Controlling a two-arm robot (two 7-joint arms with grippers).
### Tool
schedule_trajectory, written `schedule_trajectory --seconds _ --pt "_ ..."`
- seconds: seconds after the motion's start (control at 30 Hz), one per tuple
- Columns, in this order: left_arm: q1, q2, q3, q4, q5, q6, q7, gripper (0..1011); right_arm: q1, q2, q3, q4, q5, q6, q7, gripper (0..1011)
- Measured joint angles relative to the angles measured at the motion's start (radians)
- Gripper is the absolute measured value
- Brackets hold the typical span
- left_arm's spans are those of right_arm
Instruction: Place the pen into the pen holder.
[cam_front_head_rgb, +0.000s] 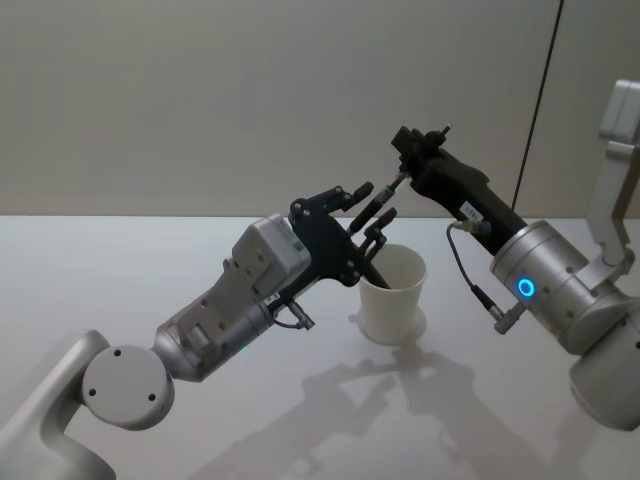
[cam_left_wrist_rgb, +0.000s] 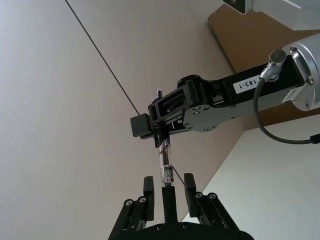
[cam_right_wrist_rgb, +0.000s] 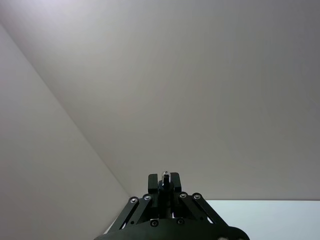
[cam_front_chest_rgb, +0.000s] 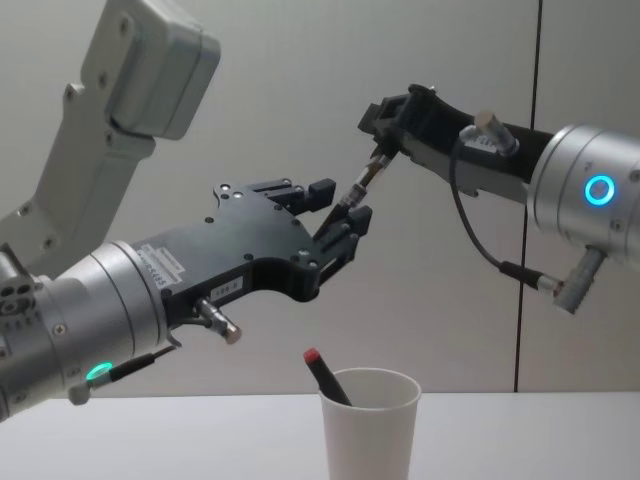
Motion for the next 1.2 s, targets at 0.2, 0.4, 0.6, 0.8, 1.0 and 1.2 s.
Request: schedule_trajectory --seconds 0.2,0.4,0.6,0.8,1.0,1.2 --pt "0.000 0.000 0.000 0.000 0.000 0.000 0.000 562 0.000 0.002 -0.002 -0.001 0.000 -0.004 -0.002 131" --pt "0.000 0.000 0.000 0.000 0.000 0.000 0.000 738 0.001 0.004 -0.004 -0.001 0.000 -0.007 -0.004 130" --pt "0.000 0.000 0.000 0.000 0.000 0.000 0.000 917 0.003 0.006 -0.005 -0.002 0.001 -0.010 -0.007 130" --pt "0.000 0.000 0.000 0.000 0.000 0.000 0.000 1004 0.004 0.008 -0.007 -0.002 -0.008 -0.019 -0.012 131" --pt "0.000 0.000 0.000 0.000 0.000 0.000 0.000 1004 0.003 0.009 -0.015 -0.001 -0.058 -0.048 -0.030 131" --pt "0.000 0.000 0.000 0.000 0.000 0.000 0.000 1004 0.003 0.009 -0.024 0.003 -0.126 -0.084 -0.054 131"
